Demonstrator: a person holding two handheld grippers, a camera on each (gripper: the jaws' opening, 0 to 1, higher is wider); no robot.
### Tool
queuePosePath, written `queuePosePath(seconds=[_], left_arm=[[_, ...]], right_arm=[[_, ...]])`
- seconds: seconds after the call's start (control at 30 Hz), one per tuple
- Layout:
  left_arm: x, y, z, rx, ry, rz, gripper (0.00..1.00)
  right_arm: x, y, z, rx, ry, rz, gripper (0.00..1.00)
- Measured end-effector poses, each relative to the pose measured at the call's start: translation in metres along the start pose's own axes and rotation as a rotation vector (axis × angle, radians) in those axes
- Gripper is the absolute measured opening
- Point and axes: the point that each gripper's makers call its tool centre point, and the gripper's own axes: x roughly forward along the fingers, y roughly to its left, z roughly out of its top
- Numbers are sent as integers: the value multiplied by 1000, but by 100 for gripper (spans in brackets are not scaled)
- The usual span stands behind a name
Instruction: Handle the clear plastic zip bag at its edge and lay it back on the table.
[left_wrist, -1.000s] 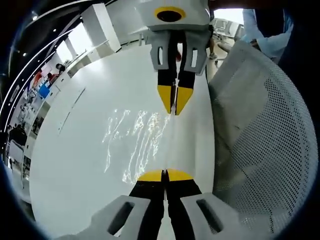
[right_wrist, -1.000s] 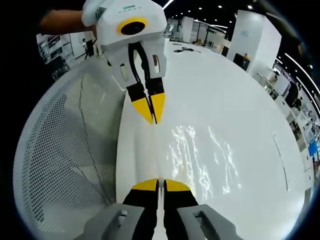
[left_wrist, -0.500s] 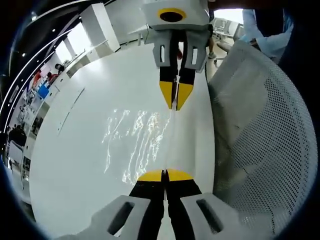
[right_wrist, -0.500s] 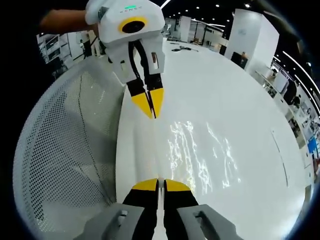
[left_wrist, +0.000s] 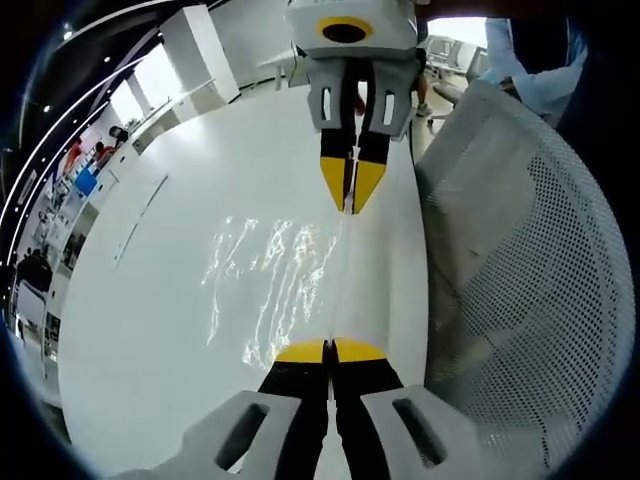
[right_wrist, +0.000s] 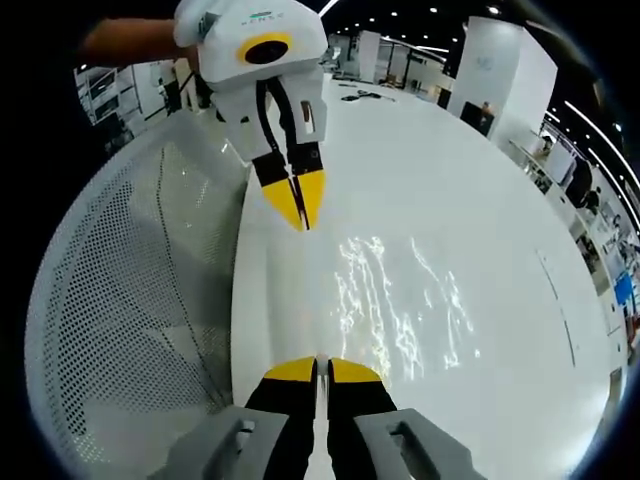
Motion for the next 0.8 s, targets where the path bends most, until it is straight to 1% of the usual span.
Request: queuePosePath(seconds=[0.37,0.5,0.57,0.6,0.8], left_arm=[[4,2,-4,-6,3,-4,0],[4,3,-7,-7,10,-2,0],[4,2,-7,-22,7,-7,0],[3,3,-6,-10,6,-2,0],[4,2,-7,-10,7,-6,0]], right_arm=[[-3,1,-6,6,7,1,0],[-4,1,-10,8,19,-1,0],[-5,0,-10,20,10,0,0],[-5,0,-10,19,10,-1,0],[-5,1,-10,19,15,-1,0]])
